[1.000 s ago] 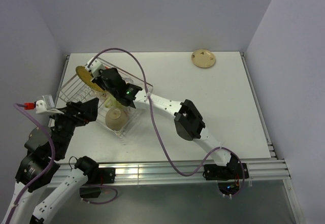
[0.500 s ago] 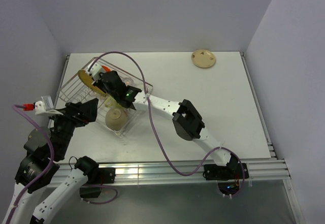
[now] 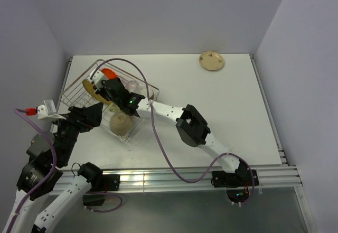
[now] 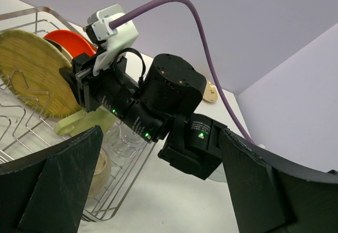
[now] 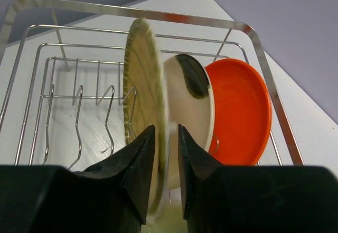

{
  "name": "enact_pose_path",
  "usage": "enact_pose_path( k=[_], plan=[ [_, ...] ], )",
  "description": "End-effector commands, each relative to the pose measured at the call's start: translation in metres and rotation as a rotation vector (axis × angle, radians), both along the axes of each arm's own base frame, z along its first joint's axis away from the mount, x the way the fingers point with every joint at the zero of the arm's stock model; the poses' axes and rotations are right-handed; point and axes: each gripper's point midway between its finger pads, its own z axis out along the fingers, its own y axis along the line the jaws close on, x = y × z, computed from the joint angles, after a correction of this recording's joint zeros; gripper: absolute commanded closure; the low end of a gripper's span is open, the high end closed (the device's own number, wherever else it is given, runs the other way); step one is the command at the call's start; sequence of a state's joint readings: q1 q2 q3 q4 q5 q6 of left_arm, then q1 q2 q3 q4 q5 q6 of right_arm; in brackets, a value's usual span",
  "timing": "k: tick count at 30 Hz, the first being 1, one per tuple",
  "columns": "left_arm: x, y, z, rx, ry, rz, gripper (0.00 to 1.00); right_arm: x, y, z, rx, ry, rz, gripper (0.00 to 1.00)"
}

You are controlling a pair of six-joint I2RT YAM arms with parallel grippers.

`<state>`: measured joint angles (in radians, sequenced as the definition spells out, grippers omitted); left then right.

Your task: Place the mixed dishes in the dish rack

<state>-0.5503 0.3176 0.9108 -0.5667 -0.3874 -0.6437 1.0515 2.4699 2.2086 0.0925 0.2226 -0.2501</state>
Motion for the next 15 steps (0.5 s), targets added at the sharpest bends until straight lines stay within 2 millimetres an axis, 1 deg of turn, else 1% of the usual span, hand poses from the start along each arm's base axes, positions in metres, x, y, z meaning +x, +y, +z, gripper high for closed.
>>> enact_pose_path(
  k=[1, 2, 5, 6, 9, 10, 12, 13, 15],
  plan=[
    [-0.002, -0.001, 0.001, -0.026, -0.004, -0.011, 0.01, -0.005, 0.013, 0.021, 0.084, -0.030, 0.020, 0.68],
    [-0.002, -0.001, 0.002, -0.029, -0.006, -0.010, 0.01, -0.005, 0.012, 0.021, 0.085, -0.029, 0.020, 0.64],
    [-0.002, -0.001, 0.001, -0.038, -0.005, -0.008, 0.01, -0.008, 0.011, 0.031, 0.102, -0.036, 0.031, 0.59],
    [-0.002, -0.002, 0.001, -0.045, -0.005, -0.012, 0.01, -0.009, 0.011, 0.035, 0.110, -0.036, 0.032, 0.59],
    [-0.002, -0.004, 0.002, -0.058, -0.010, -0.017, 0.01, -0.010, 0.007, 0.056, 0.147, -0.045, 0.036, 0.58],
    [-0.001, -0.004, 0.002, -0.060, -0.011, -0.018, 0.01, -0.011, 0.002, 0.072, 0.168, -0.052, 0.034, 0.57],
    [-0.001, -0.006, 0.006, -0.069, -0.021, -0.025, 0.01, -0.010, -0.004, 0.090, 0.205, -0.046, 0.030, 0.57],
    [0.000, -0.007, 0.007, -0.070, -0.020, -0.028, 0.01, -0.007, -0.016, 0.113, 0.237, -0.054, 0.024, 0.56],
    [0.000, -0.009, 0.009, -0.074, -0.025, -0.039, 0.01, -0.007, -0.027, 0.131, 0.278, -0.021, 0.038, 0.55]
  ],
)
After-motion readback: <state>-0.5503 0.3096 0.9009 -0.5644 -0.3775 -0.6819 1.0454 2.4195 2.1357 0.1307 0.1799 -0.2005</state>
